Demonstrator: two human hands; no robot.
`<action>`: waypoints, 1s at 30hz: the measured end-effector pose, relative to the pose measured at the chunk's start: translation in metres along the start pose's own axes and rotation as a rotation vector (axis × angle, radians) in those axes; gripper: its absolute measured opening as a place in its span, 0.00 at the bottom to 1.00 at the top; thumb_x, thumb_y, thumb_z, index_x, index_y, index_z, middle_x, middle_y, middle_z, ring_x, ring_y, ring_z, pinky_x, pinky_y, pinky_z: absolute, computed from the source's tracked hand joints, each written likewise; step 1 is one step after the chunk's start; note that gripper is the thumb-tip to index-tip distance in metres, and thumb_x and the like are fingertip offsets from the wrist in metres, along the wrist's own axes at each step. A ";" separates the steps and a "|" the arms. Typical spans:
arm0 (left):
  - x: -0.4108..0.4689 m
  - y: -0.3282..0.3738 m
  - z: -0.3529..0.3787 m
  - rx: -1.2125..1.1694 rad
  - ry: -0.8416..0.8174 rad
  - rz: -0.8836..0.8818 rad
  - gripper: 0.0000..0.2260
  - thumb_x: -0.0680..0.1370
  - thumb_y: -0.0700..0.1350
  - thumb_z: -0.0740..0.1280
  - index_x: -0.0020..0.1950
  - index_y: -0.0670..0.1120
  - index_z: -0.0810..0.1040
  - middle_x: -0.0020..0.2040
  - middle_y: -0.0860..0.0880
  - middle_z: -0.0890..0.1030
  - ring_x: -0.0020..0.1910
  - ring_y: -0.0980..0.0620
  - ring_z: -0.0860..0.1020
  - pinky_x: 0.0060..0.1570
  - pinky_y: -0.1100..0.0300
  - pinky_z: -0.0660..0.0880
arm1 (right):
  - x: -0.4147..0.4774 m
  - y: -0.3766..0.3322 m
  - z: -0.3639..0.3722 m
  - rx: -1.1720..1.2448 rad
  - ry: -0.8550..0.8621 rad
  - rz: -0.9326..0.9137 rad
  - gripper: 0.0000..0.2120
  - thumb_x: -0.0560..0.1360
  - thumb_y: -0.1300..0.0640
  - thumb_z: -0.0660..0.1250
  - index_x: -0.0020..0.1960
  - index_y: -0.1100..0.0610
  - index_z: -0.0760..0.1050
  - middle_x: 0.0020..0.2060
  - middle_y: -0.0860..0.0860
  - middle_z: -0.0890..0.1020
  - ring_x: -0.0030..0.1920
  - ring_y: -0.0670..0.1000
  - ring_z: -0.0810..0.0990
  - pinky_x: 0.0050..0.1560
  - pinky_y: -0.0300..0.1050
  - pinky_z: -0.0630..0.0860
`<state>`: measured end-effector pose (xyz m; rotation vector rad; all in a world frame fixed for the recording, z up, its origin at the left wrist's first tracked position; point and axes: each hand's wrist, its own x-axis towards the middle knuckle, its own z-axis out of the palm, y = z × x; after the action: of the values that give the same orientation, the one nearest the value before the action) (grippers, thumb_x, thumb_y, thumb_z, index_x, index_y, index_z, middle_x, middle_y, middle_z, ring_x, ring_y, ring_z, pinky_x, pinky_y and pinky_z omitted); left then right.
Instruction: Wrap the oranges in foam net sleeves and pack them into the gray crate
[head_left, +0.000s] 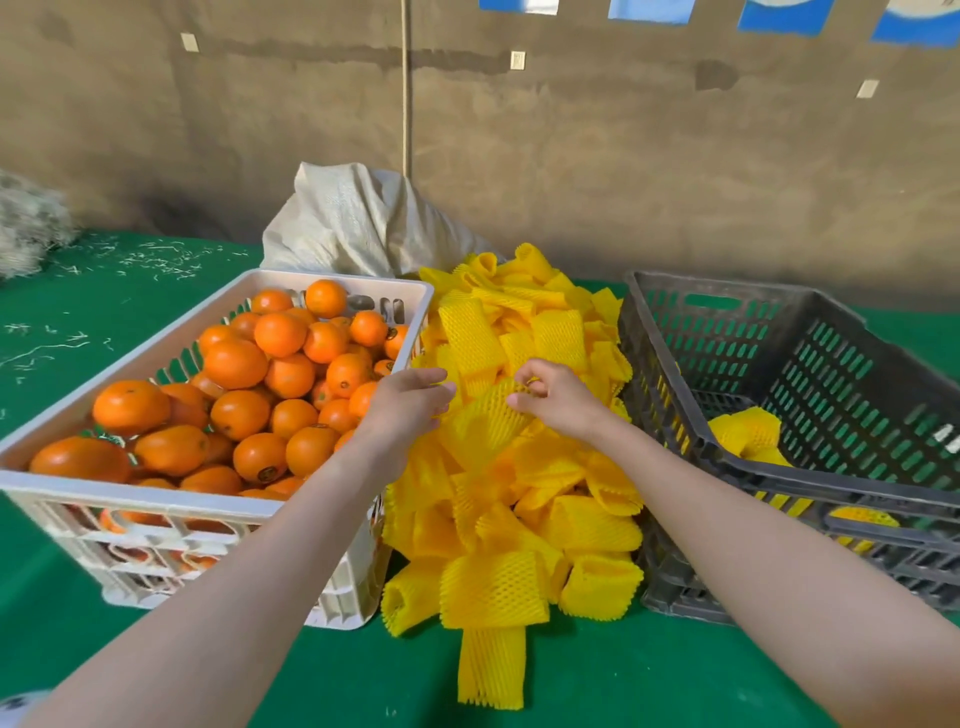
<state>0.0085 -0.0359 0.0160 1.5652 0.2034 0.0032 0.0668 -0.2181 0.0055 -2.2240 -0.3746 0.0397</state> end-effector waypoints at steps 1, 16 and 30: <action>0.000 0.000 0.001 0.044 -0.025 -0.012 0.22 0.77 0.43 0.68 0.69 0.40 0.70 0.66 0.42 0.73 0.62 0.45 0.73 0.55 0.53 0.70 | -0.005 -0.006 -0.003 0.063 -0.017 0.003 0.10 0.75 0.63 0.67 0.55 0.66 0.72 0.47 0.62 0.77 0.49 0.53 0.74 0.35 0.41 0.65; -0.011 0.001 -0.012 0.286 0.078 0.377 0.11 0.76 0.39 0.69 0.56 0.39 0.73 0.42 0.45 0.75 0.32 0.47 0.76 0.28 0.52 0.77 | -0.010 -0.080 0.028 -0.245 0.326 -0.267 0.13 0.78 0.54 0.64 0.56 0.63 0.75 0.45 0.58 0.81 0.45 0.57 0.76 0.45 0.49 0.71; 0.034 -0.004 -0.112 1.103 -0.256 0.069 0.23 0.80 0.43 0.63 0.74 0.41 0.64 0.72 0.39 0.66 0.69 0.43 0.67 0.64 0.56 0.63 | 0.017 -0.144 0.084 -0.013 0.198 -0.519 0.04 0.78 0.57 0.64 0.48 0.58 0.75 0.37 0.50 0.77 0.39 0.46 0.74 0.40 0.36 0.68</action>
<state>0.0272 0.0801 0.0085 2.6439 -0.0840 -0.2982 0.0334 -0.0645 0.0647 -2.0573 -0.8269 -0.4562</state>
